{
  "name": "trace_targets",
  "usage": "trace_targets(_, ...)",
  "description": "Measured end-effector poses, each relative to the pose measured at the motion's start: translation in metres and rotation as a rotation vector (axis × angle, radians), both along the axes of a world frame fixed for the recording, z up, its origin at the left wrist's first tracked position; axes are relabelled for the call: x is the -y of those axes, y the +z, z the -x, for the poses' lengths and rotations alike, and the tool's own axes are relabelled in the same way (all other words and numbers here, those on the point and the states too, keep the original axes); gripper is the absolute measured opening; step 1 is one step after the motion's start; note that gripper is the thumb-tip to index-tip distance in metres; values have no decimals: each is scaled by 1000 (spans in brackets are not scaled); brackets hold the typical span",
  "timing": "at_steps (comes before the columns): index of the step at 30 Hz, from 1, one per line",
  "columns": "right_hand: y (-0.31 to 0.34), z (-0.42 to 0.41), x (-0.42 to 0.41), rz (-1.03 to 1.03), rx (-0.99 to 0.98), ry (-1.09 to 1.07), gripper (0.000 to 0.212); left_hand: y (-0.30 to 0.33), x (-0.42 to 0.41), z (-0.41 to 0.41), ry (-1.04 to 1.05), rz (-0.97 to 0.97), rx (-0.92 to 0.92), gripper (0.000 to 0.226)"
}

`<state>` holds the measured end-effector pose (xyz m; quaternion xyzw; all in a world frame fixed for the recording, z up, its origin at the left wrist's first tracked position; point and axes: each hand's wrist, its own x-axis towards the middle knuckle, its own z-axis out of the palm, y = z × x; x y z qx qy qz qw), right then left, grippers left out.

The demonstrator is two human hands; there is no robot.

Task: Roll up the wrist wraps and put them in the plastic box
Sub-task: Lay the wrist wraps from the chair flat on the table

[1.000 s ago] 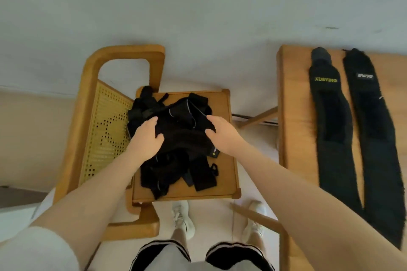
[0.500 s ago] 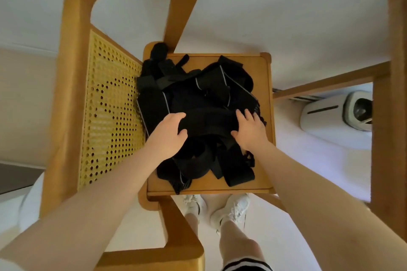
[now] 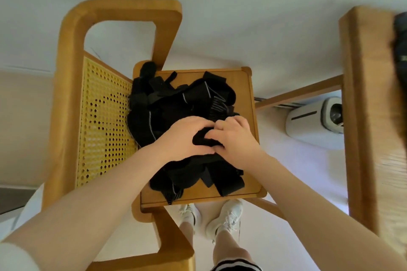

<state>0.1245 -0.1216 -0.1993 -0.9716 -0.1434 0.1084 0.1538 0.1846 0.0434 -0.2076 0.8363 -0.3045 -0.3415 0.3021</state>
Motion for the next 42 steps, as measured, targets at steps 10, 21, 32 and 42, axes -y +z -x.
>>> trace_targets(10,85,2,25,210,-166,-115,39,91,-18,3,-45,-71,-95,21)
trace_targets(21,164,-11,31,-530,217,-740,6,161,-25,-9,50,-94,-113,35)
trace_targets(32,156,7,26,-443,-38,-674,56,166,-13,-4,459,205,-324,21)
trace_targets(42,148,30,12,-894,-390,-647,39,193,19,-7,876,799,-692,32)
